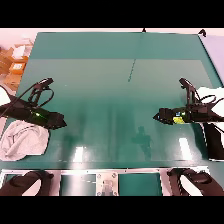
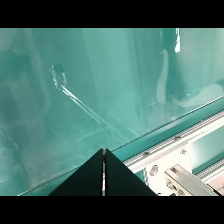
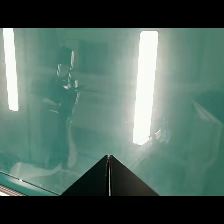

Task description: Fold the shirts.

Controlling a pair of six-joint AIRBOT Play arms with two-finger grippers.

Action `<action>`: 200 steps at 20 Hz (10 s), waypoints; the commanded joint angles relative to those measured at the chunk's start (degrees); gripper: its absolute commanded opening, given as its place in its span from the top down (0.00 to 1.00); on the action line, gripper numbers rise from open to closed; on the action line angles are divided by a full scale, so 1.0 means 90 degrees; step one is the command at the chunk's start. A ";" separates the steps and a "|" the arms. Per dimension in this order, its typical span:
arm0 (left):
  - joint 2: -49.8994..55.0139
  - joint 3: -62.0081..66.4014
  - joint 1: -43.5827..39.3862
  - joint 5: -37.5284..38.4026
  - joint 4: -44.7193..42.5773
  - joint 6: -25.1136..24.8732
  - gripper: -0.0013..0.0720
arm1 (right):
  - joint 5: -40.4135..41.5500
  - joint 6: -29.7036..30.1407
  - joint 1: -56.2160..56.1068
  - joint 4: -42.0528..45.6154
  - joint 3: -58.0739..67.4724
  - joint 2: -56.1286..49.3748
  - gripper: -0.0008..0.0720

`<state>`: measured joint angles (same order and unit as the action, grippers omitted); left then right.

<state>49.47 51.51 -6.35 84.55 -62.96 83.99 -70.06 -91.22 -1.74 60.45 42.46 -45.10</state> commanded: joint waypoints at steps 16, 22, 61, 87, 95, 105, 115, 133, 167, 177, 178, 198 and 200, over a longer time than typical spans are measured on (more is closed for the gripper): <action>-0.0005 -0.0002 -0.0002 -0.0714 0.0483 -0.0027 0.95 | 0.0002 0.0002 -0.0002 0.0005 -0.0002 0.0005 0.97; -0.0005 0.0002 -0.0002 -0.0362 -0.2157 0.1188 0.95 | 0.0180 0.0002 -0.0005 -0.0002 -0.0017 0.0005 0.97; 0.1258 0.2266 -0.2620 -0.2839 0.1409 0.0219 0.95 | 0.0282 0.0002 0.0000 0.0022 -0.0012 0.0005 0.97; 0.2917 -0.0697 -0.0478 -0.2237 -0.0459 0.0474 0.00 | 0.2273 0.0753 -0.0661 -0.1343 -0.1401 -0.2142 0.29; 0.2931 -0.0687 -0.0478 -0.3291 0.1020 0.0005 0.94 | 0.2560 0.2259 -0.0653 -0.3007 -0.1382 -0.2472 0.97; 0.1503 0.2310 -0.0478 -0.0930 0.0962 0.0032 0.95 | -0.0583 0.2154 0.1654 -0.2977 0.2261 -0.1889 0.97; 0.0221 0.6312 -0.0478 0.0189 0.1180 0.0352 0.95 | -0.0933 0.1824 0.3194 -0.2975 0.5484 0.0423 0.97; 0.1819 -0.0044 -0.0478 -0.3354 0.0680 -0.1292 0.95 | 0.1479 0.2715 0.1098 -0.2929 0.2198 -0.2467 0.97; 0.4063 0.1768 -0.3752 -0.1804 -0.1928 0.1576 0.11 | 0.0738 0.2596 0.1991 -0.1671 0.0182 -0.4517 0.97; 0.4792 0.1605 -0.4209 -0.2618 -0.1685 0.1792 0.52 | 0.0733 0.2596 0.1991 -0.1710 0.0182 -0.4517 0.97; 0.4777 0.1610 -0.4209 -0.2552 -0.1685 0.1778 0.77 | 0.0733 0.2596 0.1991 -0.1710 0.0182 -0.4517 0.97; 0.0272 0.3611 0.1367 -0.0554 -0.0624 0.0357 0.95 | -0.1452 0.2521 0.3949 -0.5438 0.2186 -0.1671 0.97; 0.0131 0.4384 0.2169 -0.0699 0.0124 0.0287 0.95 | -0.1265 0.2516 0.4214 -0.6397 0.3140 -0.0986 0.97</action>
<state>54.35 84.66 2.59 79.66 -70.94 88.36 -79.85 -68.53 33.34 17.54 61.54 -61.73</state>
